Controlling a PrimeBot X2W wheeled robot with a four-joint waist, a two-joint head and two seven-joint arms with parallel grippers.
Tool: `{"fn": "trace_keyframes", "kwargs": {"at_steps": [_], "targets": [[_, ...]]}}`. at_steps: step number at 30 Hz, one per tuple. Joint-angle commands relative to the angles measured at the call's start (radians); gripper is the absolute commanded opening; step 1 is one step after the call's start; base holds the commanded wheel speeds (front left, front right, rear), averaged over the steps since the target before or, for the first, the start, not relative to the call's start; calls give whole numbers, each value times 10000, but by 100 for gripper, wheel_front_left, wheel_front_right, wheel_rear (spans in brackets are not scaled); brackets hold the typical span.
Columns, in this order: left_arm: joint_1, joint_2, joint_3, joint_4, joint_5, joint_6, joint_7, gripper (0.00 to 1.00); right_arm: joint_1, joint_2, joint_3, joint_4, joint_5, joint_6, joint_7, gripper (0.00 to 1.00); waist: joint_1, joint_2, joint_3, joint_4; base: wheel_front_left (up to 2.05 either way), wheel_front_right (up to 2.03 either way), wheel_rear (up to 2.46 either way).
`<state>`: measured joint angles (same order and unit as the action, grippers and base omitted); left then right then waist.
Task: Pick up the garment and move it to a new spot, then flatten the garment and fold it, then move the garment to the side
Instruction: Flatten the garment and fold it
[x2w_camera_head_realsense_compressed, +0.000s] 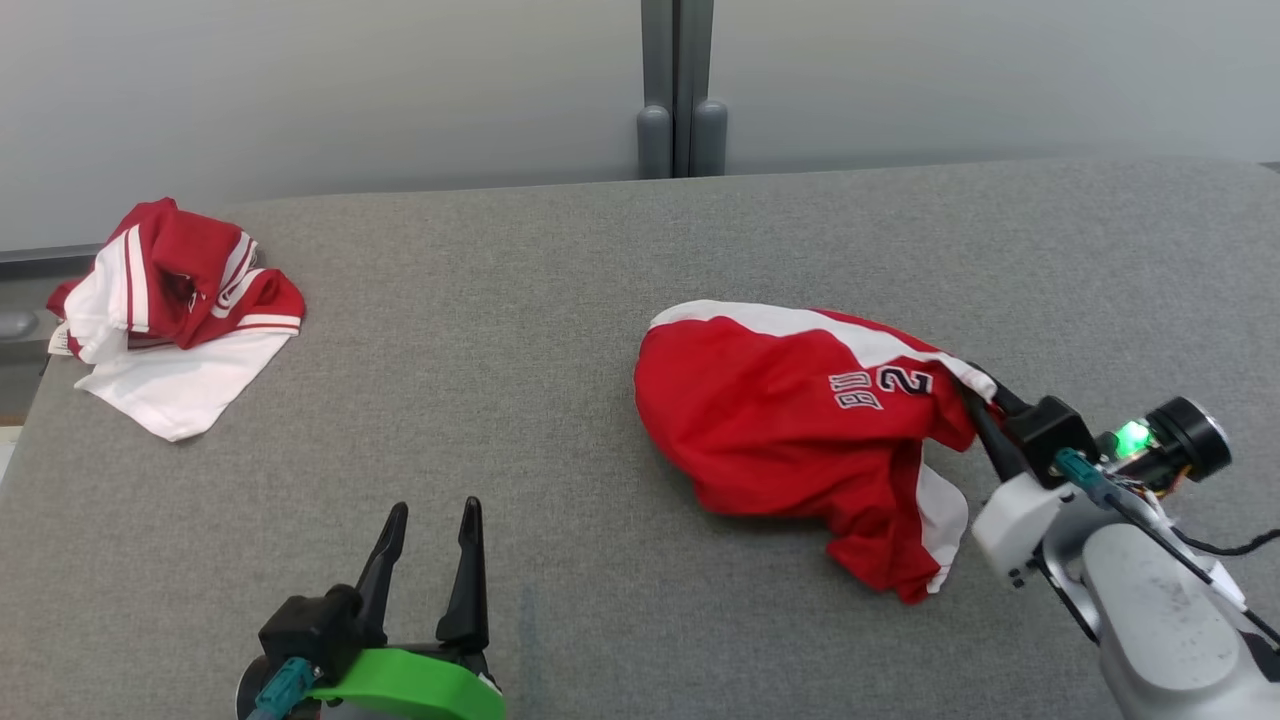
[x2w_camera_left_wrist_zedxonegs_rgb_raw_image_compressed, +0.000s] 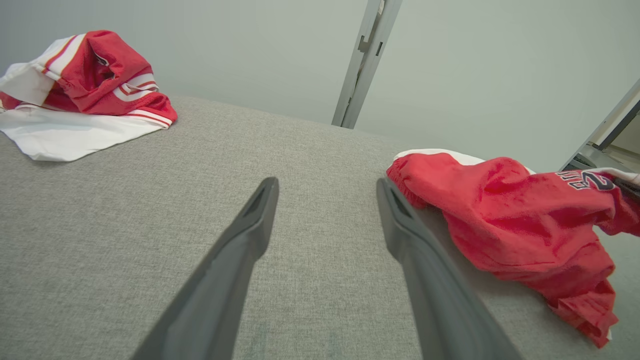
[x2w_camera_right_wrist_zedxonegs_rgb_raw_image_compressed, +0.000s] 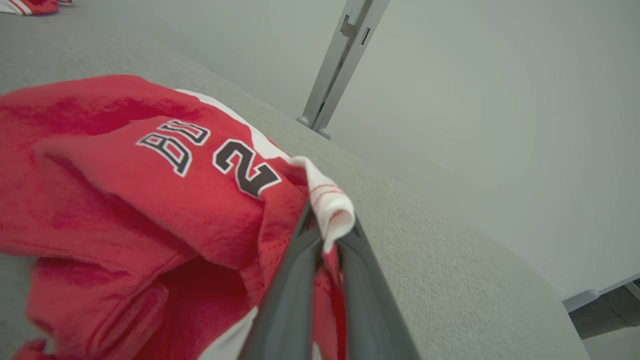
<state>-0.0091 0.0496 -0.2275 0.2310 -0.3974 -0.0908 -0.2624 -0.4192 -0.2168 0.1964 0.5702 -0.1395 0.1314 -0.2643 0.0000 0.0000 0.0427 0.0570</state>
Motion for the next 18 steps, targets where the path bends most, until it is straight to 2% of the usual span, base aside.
{"fn": "trace_keyframes", "kwargs": {"at_steps": [1, 6, 13, 16, 18], "targets": [[36, 17, -15, 4, -45, -21, -36, 100, 271, -246, -135, 135, 104, -14, -2, 0, 0, 0, -3, -1, 0, 0, 0], [122, 17, -67, 52, -21, -28, -35, 100, 813, -740, -652, 627, 168, -14, -1, 0, 0, 0, -16, -28, 0, 0, 0], [207, 17, -135, 102, 13, -34, -36, 100, 1244, -718, -1315, 1249, 56, -14, -1, 1, 0, 0, -99, -54, 0, 0, 0], [199, 17, -141, 106, 12, -37, -36, 100, 1413, -623, -1631, 1270, 59, -14, -1, 27, 0, 0, -138, -62, 0, 0, 0], [241, 17, -141, 117, 2, -25, -35, 100, 1586, -562, -1784, 1267, 102, -14, -1, 60, 0, 0, -175, -72, 0, 0, 0]]}}
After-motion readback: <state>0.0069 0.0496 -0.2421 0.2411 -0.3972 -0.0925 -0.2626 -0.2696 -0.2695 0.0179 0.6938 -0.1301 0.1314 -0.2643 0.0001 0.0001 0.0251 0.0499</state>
